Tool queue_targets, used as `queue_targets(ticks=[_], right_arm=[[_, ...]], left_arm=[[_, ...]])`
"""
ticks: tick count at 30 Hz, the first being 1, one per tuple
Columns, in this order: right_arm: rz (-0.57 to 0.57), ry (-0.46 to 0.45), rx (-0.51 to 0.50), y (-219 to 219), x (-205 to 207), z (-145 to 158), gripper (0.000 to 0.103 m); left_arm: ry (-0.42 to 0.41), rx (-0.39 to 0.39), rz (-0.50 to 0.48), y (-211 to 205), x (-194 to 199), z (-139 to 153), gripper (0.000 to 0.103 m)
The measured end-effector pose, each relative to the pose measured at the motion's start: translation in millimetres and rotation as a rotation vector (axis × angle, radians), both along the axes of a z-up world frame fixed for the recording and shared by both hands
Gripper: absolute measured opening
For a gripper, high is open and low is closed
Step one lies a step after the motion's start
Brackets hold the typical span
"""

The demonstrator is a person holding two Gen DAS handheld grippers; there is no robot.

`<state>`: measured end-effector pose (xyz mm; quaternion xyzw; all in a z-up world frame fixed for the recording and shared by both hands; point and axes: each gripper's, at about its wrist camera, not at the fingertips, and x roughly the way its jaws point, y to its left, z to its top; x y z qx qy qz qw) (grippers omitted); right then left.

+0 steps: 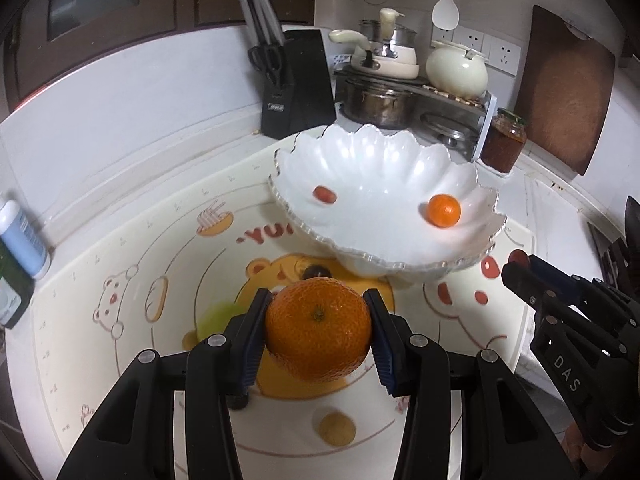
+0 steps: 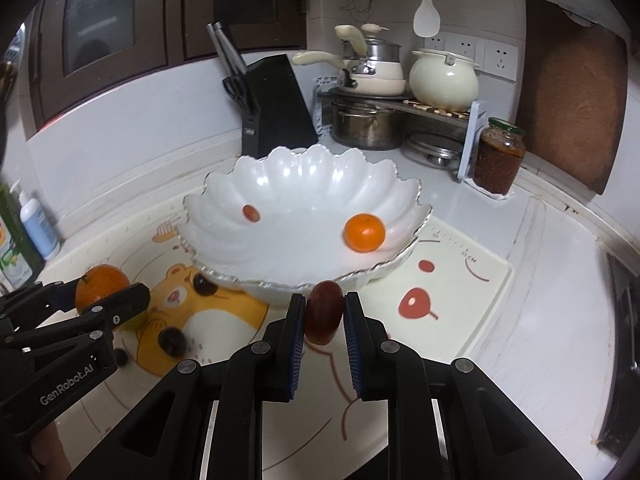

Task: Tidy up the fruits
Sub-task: 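Carry the date and the orange with both tools over the white bowl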

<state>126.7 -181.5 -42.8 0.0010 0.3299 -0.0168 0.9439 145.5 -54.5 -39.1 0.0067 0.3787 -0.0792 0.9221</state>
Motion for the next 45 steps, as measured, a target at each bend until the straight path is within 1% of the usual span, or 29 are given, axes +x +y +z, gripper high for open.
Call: queue_targets(ticks=[8,13,16,20,23,25,33,36,37,39,40,41,43,45], right_arm=[[-0.013,-0.032,-0.011,-9,18,15,0.021],[-0.013,-0.037,-0.015,-12,35,22,0.021],[-0.008,-0.038,-0.026,-12,44,23,0.021],[-0.003,-0.019,-0.02,-13,58,22,0.021],[0.002,0.006,-0.016,-12,67,18,0.021],[0.004,0.02,-0.019,-12,72,15,0.021],[0.019,0.069,-0.018,-13,86,3,0.021],[0.009,0.072,-0.025,-13,86,1,0.022],[0.006,0.074,-0.032,-13,87,1,0.023],[-0.001,0.072,-0.036,-13,87,1,0.033],[-0.01,0.068,-0.041,-13,86,2,0.043],[-0.021,0.061,-0.046,-14,85,3,0.052],[-0.033,0.044,-0.049,-15,83,6,0.059],[-0.047,0.033,-0.057,-16,82,9,0.062]], left_arm=[[-0.01,-0.018,-0.031,-10,28,13,0.046],[-0.026,-0.007,-0.045,-15,50,21,0.046],[-0.018,-0.007,-0.057,-17,65,22,0.046],[-0.011,-0.002,-0.066,-21,83,19,0.046],[0.009,-0.011,-0.077,-23,95,14,0.046],[0.021,-0.003,-0.079,-26,100,10,0.046],[0.064,0.0,-0.08,-28,110,-3,0.047],[0.085,-0.004,-0.082,-28,111,-7,0.047],[0.092,-0.005,-0.083,-28,111,-9,0.048],[0.082,0.006,-0.075,-26,110,-9,0.058],[0.073,0.011,-0.07,-25,108,-7,0.066],[0.061,0.014,-0.066,-24,107,-6,0.07],[0.049,0.021,-0.064,-23,106,-3,0.07],[0.04,0.034,-0.056,-22,105,0,0.072]])
